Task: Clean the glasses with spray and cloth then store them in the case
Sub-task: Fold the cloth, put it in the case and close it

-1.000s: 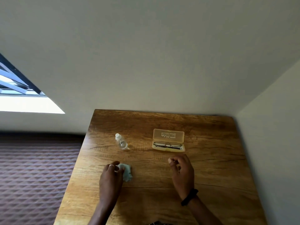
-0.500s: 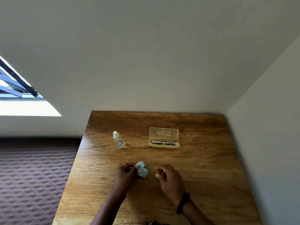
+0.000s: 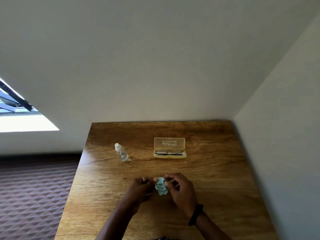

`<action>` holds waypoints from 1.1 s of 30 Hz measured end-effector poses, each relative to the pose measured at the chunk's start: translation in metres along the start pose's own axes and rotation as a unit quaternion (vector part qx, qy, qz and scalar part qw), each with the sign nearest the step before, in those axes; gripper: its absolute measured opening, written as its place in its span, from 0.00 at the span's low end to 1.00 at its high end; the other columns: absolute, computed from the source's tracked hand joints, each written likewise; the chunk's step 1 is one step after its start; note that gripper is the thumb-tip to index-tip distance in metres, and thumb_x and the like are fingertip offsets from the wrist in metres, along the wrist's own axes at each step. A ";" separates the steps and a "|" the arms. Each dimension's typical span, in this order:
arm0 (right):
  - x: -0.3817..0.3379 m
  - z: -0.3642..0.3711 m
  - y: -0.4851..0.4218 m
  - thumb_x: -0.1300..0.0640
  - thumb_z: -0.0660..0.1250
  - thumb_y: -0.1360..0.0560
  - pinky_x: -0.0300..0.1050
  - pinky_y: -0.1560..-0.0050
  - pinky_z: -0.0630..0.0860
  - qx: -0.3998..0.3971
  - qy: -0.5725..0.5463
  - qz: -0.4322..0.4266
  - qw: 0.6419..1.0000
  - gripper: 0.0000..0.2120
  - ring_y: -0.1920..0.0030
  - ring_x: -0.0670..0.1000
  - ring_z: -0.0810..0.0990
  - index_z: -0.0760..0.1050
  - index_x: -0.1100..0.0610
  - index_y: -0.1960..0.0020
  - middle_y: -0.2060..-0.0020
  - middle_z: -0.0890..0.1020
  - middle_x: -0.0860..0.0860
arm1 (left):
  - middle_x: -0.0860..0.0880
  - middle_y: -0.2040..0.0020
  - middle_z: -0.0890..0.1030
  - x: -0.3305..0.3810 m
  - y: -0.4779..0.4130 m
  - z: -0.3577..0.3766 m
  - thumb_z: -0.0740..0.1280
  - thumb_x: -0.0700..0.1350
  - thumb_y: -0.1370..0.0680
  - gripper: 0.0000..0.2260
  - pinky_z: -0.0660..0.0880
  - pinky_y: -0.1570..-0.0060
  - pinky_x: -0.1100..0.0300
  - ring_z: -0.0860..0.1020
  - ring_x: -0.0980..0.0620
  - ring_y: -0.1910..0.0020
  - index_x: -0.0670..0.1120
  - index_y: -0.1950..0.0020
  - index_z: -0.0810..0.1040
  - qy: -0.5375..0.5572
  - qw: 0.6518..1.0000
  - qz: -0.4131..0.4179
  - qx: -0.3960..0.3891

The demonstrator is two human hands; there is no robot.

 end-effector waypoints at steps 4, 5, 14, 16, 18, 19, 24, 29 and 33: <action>-0.008 -0.006 0.002 0.50 0.68 0.25 0.33 0.59 0.78 0.035 -0.004 -0.027 0.999 0.08 0.52 0.41 0.80 0.78 0.47 0.47 0.51 0.81 0.39 | 0.42 0.52 0.87 0.005 0.000 0.003 0.70 0.49 0.21 0.11 0.78 0.55 0.56 0.84 0.48 0.53 0.42 0.48 0.85 0.020 1.000 -0.009 0.006; -0.009 -0.007 0.002 0.49 0.68 0.26 0.33 0.59 0.78 0.040 0.000 -0.032 0.999 0.08 0.52 0.41 0.80 0.78 0.47 0.47 0.51 0.81 0.39 | 0.42 0.52 0.87 0.005 0.000 0.002 0.70 0.48 0.21 0.10 0.77 0.54 0.55 0.83 0.47 0.53 0.42 0.48 0.85 0.024 1.000 -0.008 0.007; -0.012 -0.016 -0.008 0.59 0.68 0.25 0.31 0.60 0.76 0.041 0.061 -0.017 0.997 0.05 0.56 0.41 0.78 0.78 0.50 0.56 0.58 0.79 0.40 | 0.41 0.49 0.87 0.010 -0.003 0.004 0.71 0.48 0.21 0.11 0.79 0.56 0.57 0.83 0.47 0.52 0.41 0.46 0.85 0.025 1.000 -0.011 -0.010; -0.011 -0.020 -0.009 0.60 0.68 0.25 0.33 0.58 0.77 0.037 0.010 0.026 0.999 0.06 0.56 0.42 0.79 0.78 0.50 0.57 0.59 0.81 0.43 | 0.40 0.49 0.86 0.010 -0.004 0.005 0.70 0.47 0.20 0.10 0.79 0.57 0.58 0.83 0.47 0.52 0.42 0.46 0.84 0.008 1.000 -0.009 0.000; -0.010 -0.024 -0.010 0.60 0.67 0.24 0.39 0.57 0.78 0.014 -0.054 0.099 0.994 0.07 0.57 0.43 0.80 0.78 0.50 0.58 0.60 0.82 0.46 | 0.42 0.49 0.85 0.012 -0.005 0.003 0.68 0.46 0.19 0.08 0.80 0.55 0.56 0.83 0.47 0.50 0.45 0.44 0.83 -0.036 0.999 0.021 0.034; -0.010 -0.026 -0.010 0.59 0.66 0.23 0.42 0.57 0.78 0.002 -0.077 0.129 0.989 0.07 0.58 0.44 0.80 0.78 0.51 0.58 0.61 0.82 0.47 | 0.44 0.49 0.85 0.015 -0.005 0.002 0.67 0.46 0.19 0.07 0.81 0.53 0.54 0.83 0.47 0.49 0.47 0.44 0.82 -0.062 0.995 0.051 0.061; -0.016 -0.039 -0.015 0.56 0.64 0.24 0.46 0.58 0.74 -0.020 -0.159 0.184 0.970 0.10 0.60 0.51 0.78 0.78 0.60 0.61 0.65 0.79 0.51 | 0.57 0.47 0.84 0.036 0.004 0.017 0.67 0.49 0.19 0.06 0.80 0.50 0.63 0.81 0.61 0.46 0.57 0.44 0.80 -0.214 0.939 0.253 0.094; -0.023 -0.051 -0.017 0.58 0.62 0.22 0.50 0.56 0.75 -0.036 -0.192 0.207 0.959 0.11 0.59 0.55 0.79 0.77 0.63 0.59 0.63 0.80 0.57 | 0.62 0.42 0.81 0.034 0.019 0.049 0.70 0.57 0.23 0.14 0.75 0.46 0.73 0.78 0.66 0.42 0.55 0.39 0.80 -0.336 0.861 0.378 0.049; -0.032 -0.063 -0.019 0.59 0.62 0.22 0.46 0.62 0.74 -0.058 -0.210 0.205 0.954 0.11 0.62 0.52 0.78 0.78 0.60 0.61 0.65 0.79 0.54 | 0.61 0.40 0.82 0.026 0.020 0.064 0.71 0.55 0.23 0.16 0.79 0.42 0.65 0.79 0.66 0.41 0.56 0.36 0.79 -0.334 0.853 0.397 0.061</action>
Point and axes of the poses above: each hand's wrist, its own y-axis away from the middle knuckle, its own z-axis out of the palm, x = y × z, the point moved 4 cm from there along -y, towards the middle knuckle
